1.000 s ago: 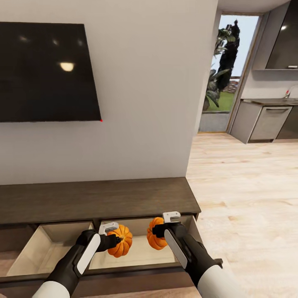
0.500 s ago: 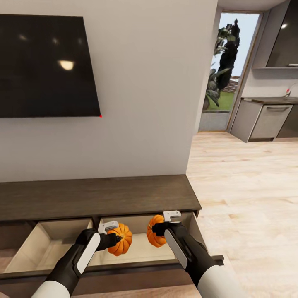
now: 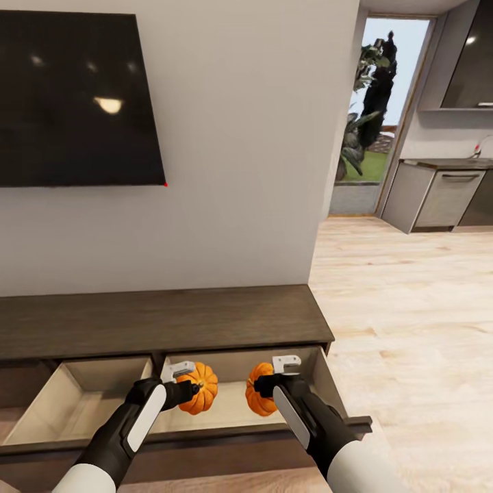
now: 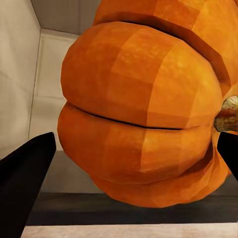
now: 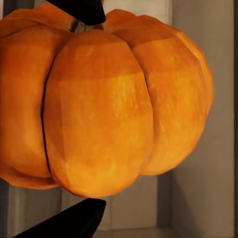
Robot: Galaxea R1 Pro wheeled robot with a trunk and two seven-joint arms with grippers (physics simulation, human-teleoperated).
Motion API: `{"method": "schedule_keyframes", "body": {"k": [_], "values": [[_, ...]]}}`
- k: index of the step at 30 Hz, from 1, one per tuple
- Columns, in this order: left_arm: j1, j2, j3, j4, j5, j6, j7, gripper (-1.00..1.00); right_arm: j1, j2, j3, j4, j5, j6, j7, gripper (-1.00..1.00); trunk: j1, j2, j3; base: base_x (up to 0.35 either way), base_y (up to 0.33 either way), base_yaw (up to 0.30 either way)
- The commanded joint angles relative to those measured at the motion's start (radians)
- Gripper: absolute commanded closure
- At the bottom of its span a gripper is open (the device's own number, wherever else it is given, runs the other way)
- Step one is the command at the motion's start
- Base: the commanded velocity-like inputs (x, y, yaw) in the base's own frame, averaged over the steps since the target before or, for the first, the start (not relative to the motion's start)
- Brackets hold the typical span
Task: Place each of the two pumpkins and all three candles from the living room inside a cabinet in the living room (use any cabinet), then make sure every cabinet is closed, and position the cauldron so it is next to a table in the living room.
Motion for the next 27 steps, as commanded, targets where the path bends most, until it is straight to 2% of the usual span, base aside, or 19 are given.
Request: {"method": "schedule_keyframes", "body": {"k": [1,10,19,27], "values": [[-0.001,0.0,-0.003,-0.001,0.011,0.001,0.01,1.0,-0.001,0.0,0.004,-0.001,-0.01,0.001,-0.01,1.0,0.004,-0.008,-0.004,0.0,0.0,0.0],[-0.001,-0.018,-0.006,0.005,0.008,-0.001,0.01,1.0,-0.001,0.0,0.004,0.0,-0.01,-0.022,-0.011,1.0,0.038,-0.071,-0.032,0.0,0.0,0.0],[-0.001,-0.022,-0.006,0.005,0.007,-0.002,0.009,1.0,-0.001,0.001,0.004,-0.001,-0.01,-0.028,-0.011,1.0,0.038,-0.071,-0.032,0.0,0.0,0.0],[-0.001,-0.022,-0.007,0.007,0.007,-0.002,0.009,1.0,-0.001,0.001,0.004,-0.001,-0.01,-0.028,-0.011,1.0,0.038,-0.071,-0.032,0.106,-0.016,0.0]]}}
